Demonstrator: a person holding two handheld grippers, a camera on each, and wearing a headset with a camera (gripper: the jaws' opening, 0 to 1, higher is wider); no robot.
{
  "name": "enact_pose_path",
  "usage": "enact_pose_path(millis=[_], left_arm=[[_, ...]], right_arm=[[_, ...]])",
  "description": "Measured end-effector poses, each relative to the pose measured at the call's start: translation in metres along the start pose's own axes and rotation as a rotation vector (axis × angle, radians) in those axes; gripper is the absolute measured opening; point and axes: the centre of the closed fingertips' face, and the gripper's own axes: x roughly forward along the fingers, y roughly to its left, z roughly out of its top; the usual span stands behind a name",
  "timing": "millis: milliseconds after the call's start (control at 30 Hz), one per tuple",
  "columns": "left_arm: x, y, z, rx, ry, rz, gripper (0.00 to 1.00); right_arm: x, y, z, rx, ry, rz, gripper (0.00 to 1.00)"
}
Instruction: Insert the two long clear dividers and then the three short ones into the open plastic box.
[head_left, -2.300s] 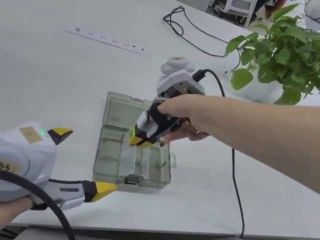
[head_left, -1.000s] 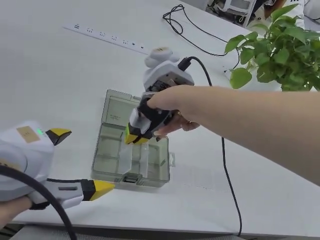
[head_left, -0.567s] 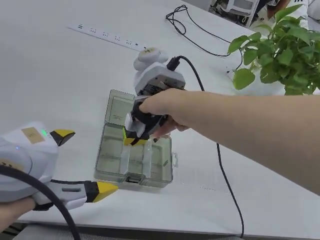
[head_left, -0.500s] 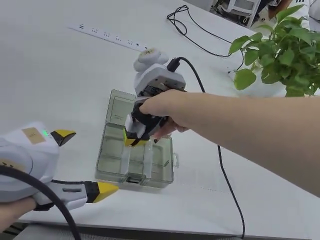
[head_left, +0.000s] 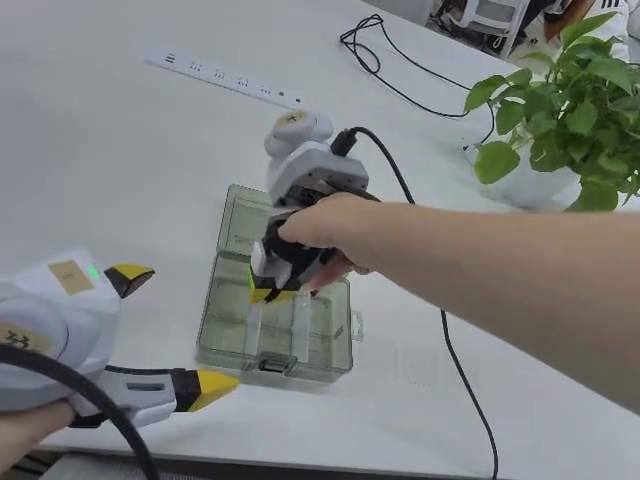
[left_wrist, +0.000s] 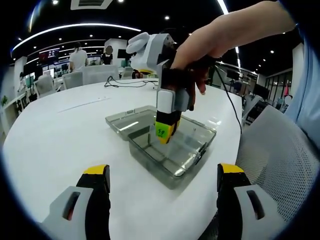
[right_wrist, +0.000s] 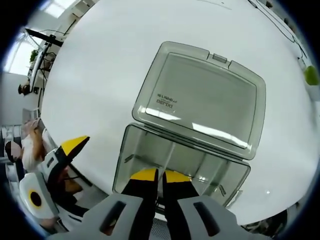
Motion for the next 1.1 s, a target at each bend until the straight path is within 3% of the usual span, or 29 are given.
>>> enact_pose_path(millis=[267, 567, 633, 733, 900, 1100], left_arm=[[-0.001, 0.001, 0.001, 0.007, 0.009, 0.002, 0.9], [-0.001, -0.001, 0.0, 0.013, 0.022, 0.003, 0.9], [-0.001, -0.002, 0.0, 0.013, 0.023, 0.003, 0.9], [-0.001, -0.003, 0.001, 0.016, 0.028, 0.003, 0.9], [-0.001, -0.004, 0.002, 0.021, 0.033, 0.003, 0.9], [0.0, -0.005, 0.003, 0.027, 0.04, 0.001, 0.9]], right_arm=[[-0.002, 0.002, 0.002, -0.031, -0.019, 0.042, 0.07], [-0.003, 0.007, 0.004, -0.017, -0.069, 0.12, 0.32], [-0.002, 0.007, 0.014, -0.015, -0.091, 0.138, 0.36], [-0.002, 0.003, 0.013, 0.001, -0.106, 0.153, 0.45], [-0.006, 0.012, 0.022, 0.052, -0.171, 0.233, 0.61], [-0.008, 0.016, 0.024, 0.054, -0.208, 0.271, 0.75]])
